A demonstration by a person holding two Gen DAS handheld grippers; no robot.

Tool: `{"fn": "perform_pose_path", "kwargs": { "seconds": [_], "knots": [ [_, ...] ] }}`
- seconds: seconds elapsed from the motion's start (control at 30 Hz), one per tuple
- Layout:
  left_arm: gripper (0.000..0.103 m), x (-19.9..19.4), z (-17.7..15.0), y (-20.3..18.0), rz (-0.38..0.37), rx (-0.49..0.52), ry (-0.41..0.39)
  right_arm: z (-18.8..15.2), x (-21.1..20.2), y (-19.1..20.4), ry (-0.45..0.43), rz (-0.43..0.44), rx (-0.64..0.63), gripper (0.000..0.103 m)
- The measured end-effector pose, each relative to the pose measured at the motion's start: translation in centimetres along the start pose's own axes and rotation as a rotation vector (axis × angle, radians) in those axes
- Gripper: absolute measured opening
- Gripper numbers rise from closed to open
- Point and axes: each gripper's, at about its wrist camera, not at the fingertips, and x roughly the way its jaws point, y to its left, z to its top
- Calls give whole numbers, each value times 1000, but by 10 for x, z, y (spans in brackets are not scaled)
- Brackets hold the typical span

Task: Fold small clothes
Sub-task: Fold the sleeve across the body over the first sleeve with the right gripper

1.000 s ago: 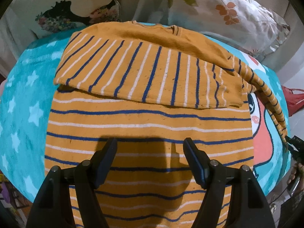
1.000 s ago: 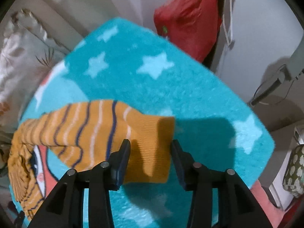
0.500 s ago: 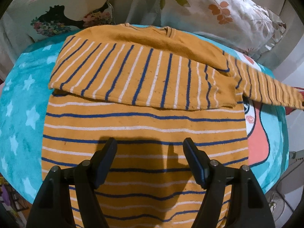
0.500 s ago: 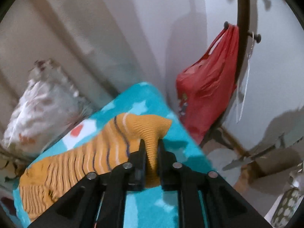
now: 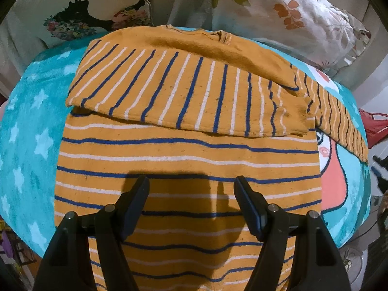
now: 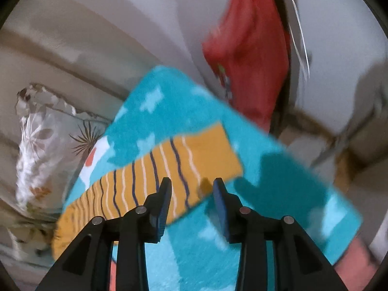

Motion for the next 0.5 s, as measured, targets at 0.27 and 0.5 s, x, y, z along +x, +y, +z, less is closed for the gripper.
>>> {"fn": "perform_pose_path", "kwargs": {
  "seconds": [0.27, 0.5],
  "knots": [
    [71, -5, -4, 14, 29, -39, -9, -8, 42, -1, -4, -8, 57, 39],
    [71, -18, -15, 58, 77, -96, -24, 5, 40, 40, -72, -130, -111, 6]
  ]
}}
